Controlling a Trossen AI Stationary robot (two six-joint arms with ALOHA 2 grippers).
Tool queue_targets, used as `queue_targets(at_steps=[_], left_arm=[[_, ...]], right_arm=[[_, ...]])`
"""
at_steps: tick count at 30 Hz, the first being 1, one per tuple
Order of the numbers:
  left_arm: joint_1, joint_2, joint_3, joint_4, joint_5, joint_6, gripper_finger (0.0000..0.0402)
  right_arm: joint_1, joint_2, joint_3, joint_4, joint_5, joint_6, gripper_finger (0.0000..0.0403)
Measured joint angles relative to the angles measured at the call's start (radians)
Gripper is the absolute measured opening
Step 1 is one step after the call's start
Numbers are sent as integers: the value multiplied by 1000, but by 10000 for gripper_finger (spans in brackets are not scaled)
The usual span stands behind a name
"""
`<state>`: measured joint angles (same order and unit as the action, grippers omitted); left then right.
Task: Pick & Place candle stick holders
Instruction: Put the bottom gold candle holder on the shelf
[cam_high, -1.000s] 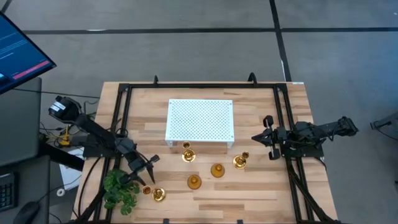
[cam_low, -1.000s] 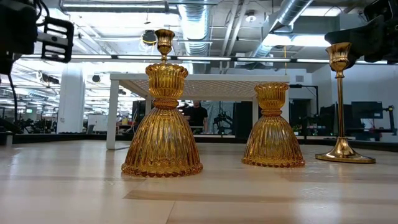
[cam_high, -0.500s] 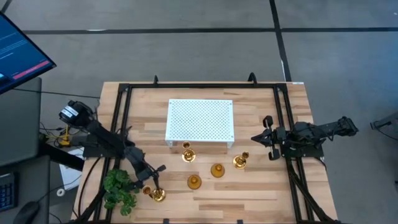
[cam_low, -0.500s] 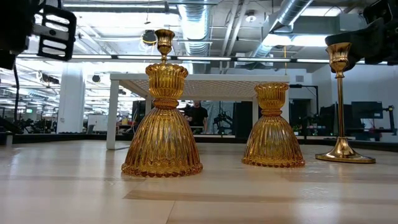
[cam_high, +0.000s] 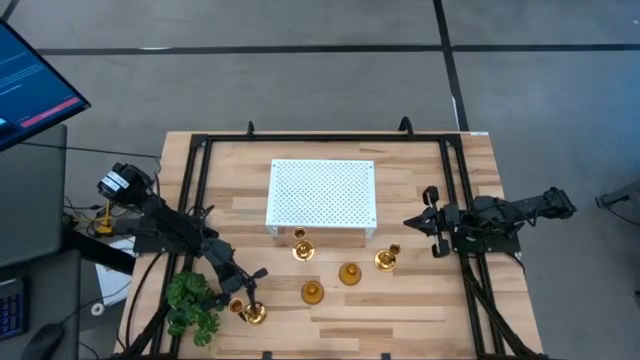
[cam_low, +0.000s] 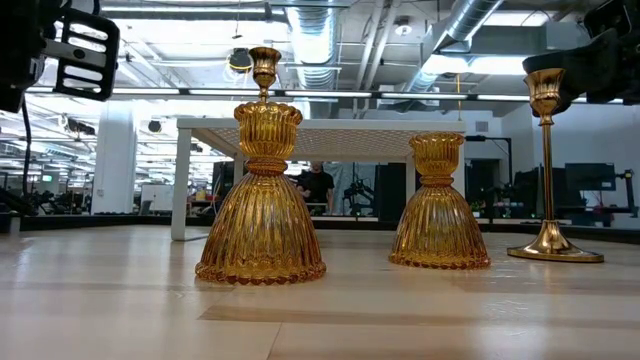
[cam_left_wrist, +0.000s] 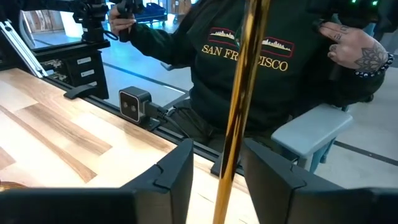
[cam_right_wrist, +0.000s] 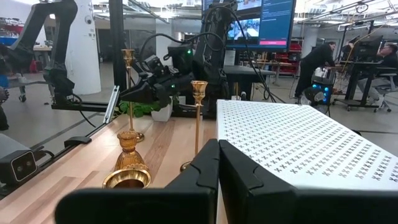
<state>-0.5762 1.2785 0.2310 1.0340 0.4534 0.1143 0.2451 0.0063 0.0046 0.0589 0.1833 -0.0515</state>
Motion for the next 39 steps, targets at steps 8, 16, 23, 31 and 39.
queue_targets(at_steps=[8,16,23,31,39], left_arm=[[0,0,0,0,0,0,47],[11,-1,0,1,-28,0,16],[58,-6,0,-9,-164,-36,18],[79,-163,-1,-146,-318,-148,23],[78,-452,-2,-371,-505,-226,19]], right_arm=[[0,0,0,0,0,0,0],[0,0,0,0,0,0,0],[0,0,0,-1,0,0,0],[0,0,0,-15,0,-1,0],[0,0,0,-15,0,-1,0]])
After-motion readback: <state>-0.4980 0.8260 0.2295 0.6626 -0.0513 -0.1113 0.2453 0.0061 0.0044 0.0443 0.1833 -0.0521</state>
